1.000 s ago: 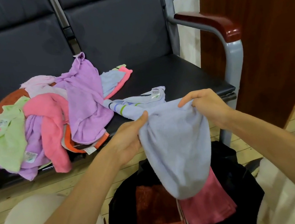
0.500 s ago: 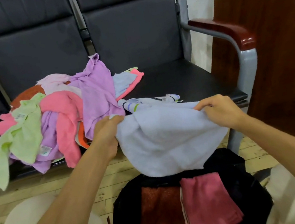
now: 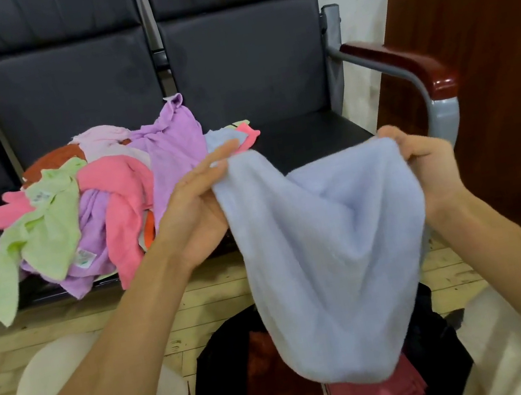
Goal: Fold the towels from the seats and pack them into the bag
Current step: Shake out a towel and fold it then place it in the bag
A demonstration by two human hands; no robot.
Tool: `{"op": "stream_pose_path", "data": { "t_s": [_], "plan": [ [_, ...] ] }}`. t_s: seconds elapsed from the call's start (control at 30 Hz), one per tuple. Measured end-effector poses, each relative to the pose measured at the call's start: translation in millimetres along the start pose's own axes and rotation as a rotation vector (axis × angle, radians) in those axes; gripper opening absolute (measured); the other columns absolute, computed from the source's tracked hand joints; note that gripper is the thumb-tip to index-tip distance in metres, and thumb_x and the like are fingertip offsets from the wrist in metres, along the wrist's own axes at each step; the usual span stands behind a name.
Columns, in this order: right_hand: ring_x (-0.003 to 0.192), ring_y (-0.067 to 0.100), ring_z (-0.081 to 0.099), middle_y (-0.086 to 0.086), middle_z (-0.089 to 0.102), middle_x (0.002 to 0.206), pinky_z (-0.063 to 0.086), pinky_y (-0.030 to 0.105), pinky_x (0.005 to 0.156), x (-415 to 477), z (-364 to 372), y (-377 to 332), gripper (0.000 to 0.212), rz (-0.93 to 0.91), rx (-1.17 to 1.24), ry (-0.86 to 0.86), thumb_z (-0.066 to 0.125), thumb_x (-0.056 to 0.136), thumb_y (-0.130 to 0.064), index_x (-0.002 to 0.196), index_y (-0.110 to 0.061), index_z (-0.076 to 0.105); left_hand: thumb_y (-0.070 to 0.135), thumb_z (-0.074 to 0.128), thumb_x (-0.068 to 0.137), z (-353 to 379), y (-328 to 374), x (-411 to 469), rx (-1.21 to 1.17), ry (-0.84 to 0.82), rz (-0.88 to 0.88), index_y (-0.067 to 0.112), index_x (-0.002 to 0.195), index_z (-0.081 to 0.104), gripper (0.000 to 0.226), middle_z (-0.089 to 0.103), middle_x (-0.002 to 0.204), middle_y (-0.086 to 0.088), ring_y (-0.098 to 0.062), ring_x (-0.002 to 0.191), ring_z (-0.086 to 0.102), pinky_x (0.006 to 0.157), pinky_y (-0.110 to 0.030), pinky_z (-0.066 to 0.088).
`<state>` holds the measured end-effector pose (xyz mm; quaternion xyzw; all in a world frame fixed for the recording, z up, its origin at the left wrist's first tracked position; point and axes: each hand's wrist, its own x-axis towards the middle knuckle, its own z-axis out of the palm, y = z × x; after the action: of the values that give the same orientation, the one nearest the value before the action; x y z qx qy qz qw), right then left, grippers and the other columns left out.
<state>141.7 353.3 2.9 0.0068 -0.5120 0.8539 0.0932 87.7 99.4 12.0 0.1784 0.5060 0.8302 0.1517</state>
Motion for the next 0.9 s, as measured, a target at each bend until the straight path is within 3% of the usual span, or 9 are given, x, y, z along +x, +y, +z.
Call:
{"op": "stream_pose_path", "data": {
  "t_s": [0.1,0.2,0.27,0.4,0.5,0.6,0.67,0.8,0.9],
  "plan": [
    [0.056,0.005,0.056,-0.009,0.058,0.06,0.049,0.019,0.054,-3,-3,-8,0.04,-0.095,0.138,0.058,0.031,0.087,0.004,0.069,-0.021,0.055,0.027,0.041,0.1,-8,6,5,-0.184,0.139,0.065,0.012,0.111,0.072,0.036,0.067,0.12,-0.01,-0.02,0.109,0.064,0.089,-0.034,0.054],
    [0.092,0.016,0.066,-0.004,0.069,0.102,0.056,0.029,0.069,3,-8,-5,0.034,-0.063,-0.003,0.158,0.041,0.09,-0.001,0.104,-0.023,0.064,0.023,0.055,0.095,-33,5,13,-0.029,0.571,0.138,0.011,0.125,0.061,0.032,0.062,0.126,-0.017,-0.027,0.105,0.065,0.085,-0.041,0.056],
    [0.108,0.023,0.059,0.0,0.06,0.122,0.055,0.034,0.076,7,-10,2,0.038,-0.033,-0.116,0.246,0.048,0.091,-0.004,0.118,-0.025,0.062,0.022,0.059,0.091,-43,1,14,0.016,0.625,0.079,0.012,0.123,0.063,0.034,0.063,0.123,-0.018,-0.032,0.108,0.064,0.088,-0.044,0.054],
    [0.115,0.026,0.057,0.0,0.061,0.123,0.053,0.046,0.094,18,-12,8,0.032,-0.058,-0.385,0.32,0.064,0.087,-0.005,0.106,-0.03,0.069,0.012,0.052,0.094,-42,-4,18,0.158,0.639,0.046,0.015,0.115,0.065,0.025,0.068,0.102,-0.002,-0.014,0.083,0.065,0.065,-0.025,0.055],
    [0.112,0.019,0.057,-0.001,0.065,0.118,0.047,0.042,0.102,23,-19,10,0.026,-0.196,-0.903,0.307,0.068,0.087,-0.005,0.1,-0.027,0.071,0.006,0.044,0.096,-43,-4,19,0.349,0.65,0.054,0.013,0.116,0.064,0.03,0.065,0.104,-0.003,-0.012,0.079,0.06,0.058,-0.019,0.048],
    [0.076,0.004,0.053,0.004,0.068,0.109,0.044,0.014,0.075,23,-28,9,0.02,-0.345,-1.3,0.241,0.057,0.095,-0.006,0.1,-0.019,0.072,0.008,0.039,0.1,-49,-2,19,0.586,0.645,0.05,0.012,0.115,0.064,0.031,0.061,0.119,-0.008,-0.022,0.106,0.057,0.085,-0.028,0.05],
    [0.07,0.009,0.053,0.005,0.066,0.106,0.038,0.011,0.062,26,-37,6,0.021,-0.316,-1.371,0.225,0.051,0.097,-0.008,0.098,-0.02,0.068,0.01,0.039,0.101,-51,1,18,0.704,0.593,0.039,0.01,0.118,0.064,0.03,0.058,0.126,-0.009,-0.023,0.118,0.051,0.102,-0.037,0.043],
    [0.114,0.022,0.056,0.001,0.064,0.116,0.046,0.036,0.097,34,-46,5,0.012,-0.166,-1.075,0.391,0.061,0.093,-0.012,0.1,-0.021,0.066,0.012,0.041,0.102,-59,3,18,0.821,0.533,0.07,0.012,0.112,0.066,0.027,0.059,0.124,-0.009,-0.021,0.111,0.052,0.093,-0.031,0.043],
    [0.107,0.022,0.063,0.005,0.067,0.117,0.054,0.033,0.081,30,-39,-1,0.016,0.082,-0.417,0.427,0.071,0.086,-0.014,0.1,-0.022,0.07,0.01,0.043,0.101,-63,1,19,0.842,0.544,0.109,0.016,0.109,0.065,0.024,0.06,0.124,-0.01,-0.02,0.108,0.052,0.091,-0.031,0.042]
  ]
}}
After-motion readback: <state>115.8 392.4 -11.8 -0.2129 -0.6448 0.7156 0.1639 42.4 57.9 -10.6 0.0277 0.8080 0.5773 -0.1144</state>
